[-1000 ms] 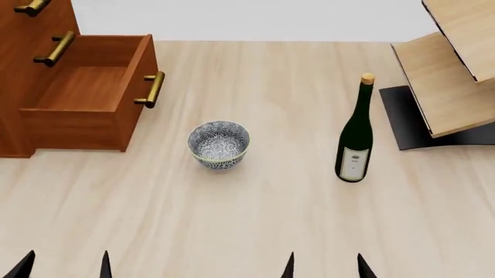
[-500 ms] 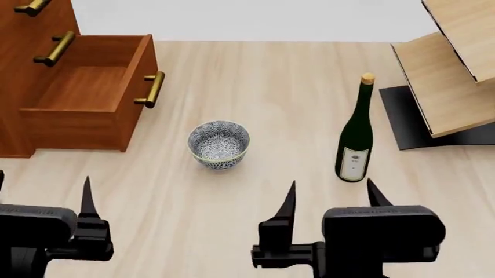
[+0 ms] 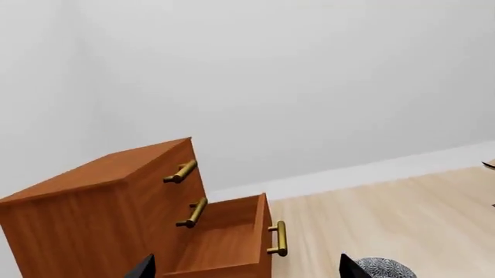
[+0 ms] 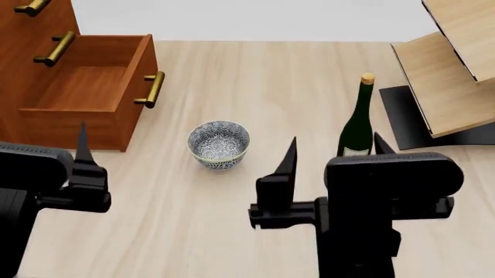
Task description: Put the wine bottle in the bottom drawer of the cabinet.
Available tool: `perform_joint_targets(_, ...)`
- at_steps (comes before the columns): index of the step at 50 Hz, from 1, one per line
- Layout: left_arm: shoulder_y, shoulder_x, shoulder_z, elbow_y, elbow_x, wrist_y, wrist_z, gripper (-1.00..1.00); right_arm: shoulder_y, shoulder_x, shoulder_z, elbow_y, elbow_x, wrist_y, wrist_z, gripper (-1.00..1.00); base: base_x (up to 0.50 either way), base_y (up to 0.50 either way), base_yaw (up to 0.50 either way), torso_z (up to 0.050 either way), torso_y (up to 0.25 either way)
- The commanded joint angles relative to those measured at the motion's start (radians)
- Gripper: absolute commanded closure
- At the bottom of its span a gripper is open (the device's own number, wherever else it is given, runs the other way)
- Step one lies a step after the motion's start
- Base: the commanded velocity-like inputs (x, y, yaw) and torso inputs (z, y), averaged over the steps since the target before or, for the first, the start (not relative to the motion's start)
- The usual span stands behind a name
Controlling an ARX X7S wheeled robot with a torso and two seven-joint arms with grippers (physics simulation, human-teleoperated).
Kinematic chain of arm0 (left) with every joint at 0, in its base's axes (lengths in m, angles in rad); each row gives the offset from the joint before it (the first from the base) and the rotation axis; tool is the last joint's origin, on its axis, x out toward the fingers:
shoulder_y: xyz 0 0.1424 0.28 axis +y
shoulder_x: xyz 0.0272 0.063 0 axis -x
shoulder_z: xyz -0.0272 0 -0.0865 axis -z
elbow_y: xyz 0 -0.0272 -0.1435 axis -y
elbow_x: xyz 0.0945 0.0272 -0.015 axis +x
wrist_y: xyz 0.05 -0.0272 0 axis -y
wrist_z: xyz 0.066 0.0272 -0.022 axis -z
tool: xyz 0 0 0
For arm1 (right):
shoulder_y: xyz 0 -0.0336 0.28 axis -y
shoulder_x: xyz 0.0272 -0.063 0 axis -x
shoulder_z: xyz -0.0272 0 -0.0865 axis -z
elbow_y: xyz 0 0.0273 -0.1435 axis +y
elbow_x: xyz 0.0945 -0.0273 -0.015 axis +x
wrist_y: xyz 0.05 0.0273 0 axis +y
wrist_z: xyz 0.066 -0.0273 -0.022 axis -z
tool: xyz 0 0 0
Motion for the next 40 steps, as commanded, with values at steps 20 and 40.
perform_joint_targets(20, 0.192, -0.189, -0.525, 0.127, 0.058, 0.022, 0.011, -1.0, 0.015, 0.018, 0.01, -0.057, 0.031, 0.046, 0.013, -1.0, 0.0, 0.0, 0.0, 0.0, 0.0)
perform_joint_targets(40, 0.189, -0.303, -0.811, 0.142, 0.106, -0.042, 0.026, -1.0, 0.028, 0.022, -0.004, -0.049, 0.036, 0.038, 0.028, -1.0, 0.0, 0.0, 0.0, 0.0, 0.0)
